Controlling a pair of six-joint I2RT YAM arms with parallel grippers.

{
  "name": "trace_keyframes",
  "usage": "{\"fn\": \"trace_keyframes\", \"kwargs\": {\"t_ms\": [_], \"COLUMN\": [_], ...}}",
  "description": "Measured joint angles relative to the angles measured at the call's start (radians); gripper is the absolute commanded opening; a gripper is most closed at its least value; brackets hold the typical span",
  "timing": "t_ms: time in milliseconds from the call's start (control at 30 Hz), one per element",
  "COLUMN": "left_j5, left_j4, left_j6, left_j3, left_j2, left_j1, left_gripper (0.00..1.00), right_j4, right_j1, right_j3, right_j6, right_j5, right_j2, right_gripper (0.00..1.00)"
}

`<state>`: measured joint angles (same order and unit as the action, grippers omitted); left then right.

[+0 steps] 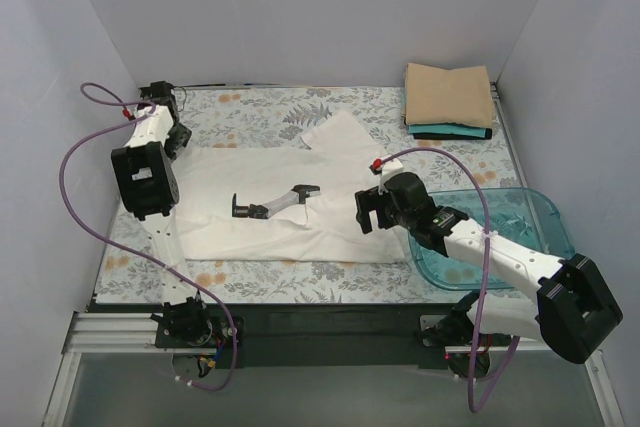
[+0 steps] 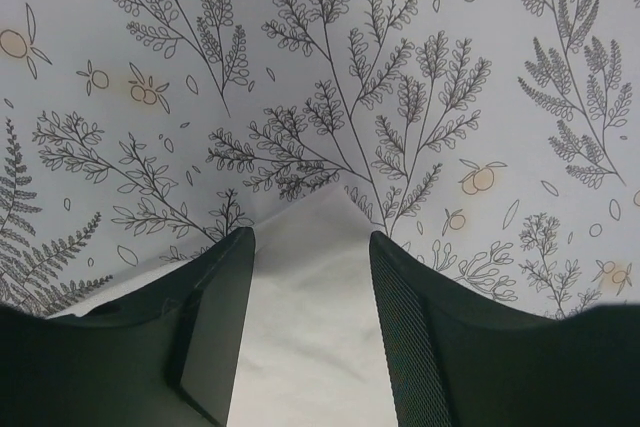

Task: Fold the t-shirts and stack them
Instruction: Fold the tshirt

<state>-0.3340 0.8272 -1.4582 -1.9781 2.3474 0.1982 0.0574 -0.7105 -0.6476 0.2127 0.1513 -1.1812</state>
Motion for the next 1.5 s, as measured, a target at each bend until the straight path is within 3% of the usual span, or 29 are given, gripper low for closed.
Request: {"fn": "trace_keyframes", "kwargs": {"t_ms": [233, 367, 400, 467, 533, 833, 1233, 1500], "left_j5": [-0.031, -0.061, -0.064, -0.069, -0.072, -0.071, -0.039, -0.023], "left_j4": [0.068, 0.087, 0.092, 0.102, 0.115, 0.11, 0.007, -0.026], "left_j6": [-0.001, -0.005, -0.006, -0.009, -0.008, 0.014, 0.031, 0.034], "left_j3": [-0.032, -0.034, -0.036, -0.043, -0.05, -0.041, 0.099, 0.147], "left_j2": [0.028, 0.032, 0.032, 0.036, 0.039, 0.035, -0.043, -0.072], "left_j1": [-0.024, -0.032, -0.032, -0.033, -0.033, -0.033, -0.032, -0.031], "left_gripper": [0.41, 0.28, 0.19, 0.13, 0.0, 0.0, 0.0, 0.0], "right_j4": [0.0, 0.0, 0.0, 0.0, 0.0, 0.011, 0.006, 0.023], "right_j1": [0.002, 0.002, 0.002, 0.003, 0.003, 0.022, 0.231, 0.268], "right_j3": [0.003, 0.003, 0.003, 0.003, 0.003, -0.056, -0.69, -1.129], "right_j6": [-0.003, -0.005, -0.006, -0.006, -0.006, 0.003, -0.04, -0.119], "right_j5": [0.007, 0.007, 0.007, 0.007, 0.008, 0.089, 0.029, -0.001], "right_j2": [-0.005, -0.005, -0.005, -0.005, -0.005, -0.072, -0.575, -0.985], "right_gripper": [0.98, 0.98, 0.98, 0.98, 0.98, 0.98, 0.98, 0.96]}}
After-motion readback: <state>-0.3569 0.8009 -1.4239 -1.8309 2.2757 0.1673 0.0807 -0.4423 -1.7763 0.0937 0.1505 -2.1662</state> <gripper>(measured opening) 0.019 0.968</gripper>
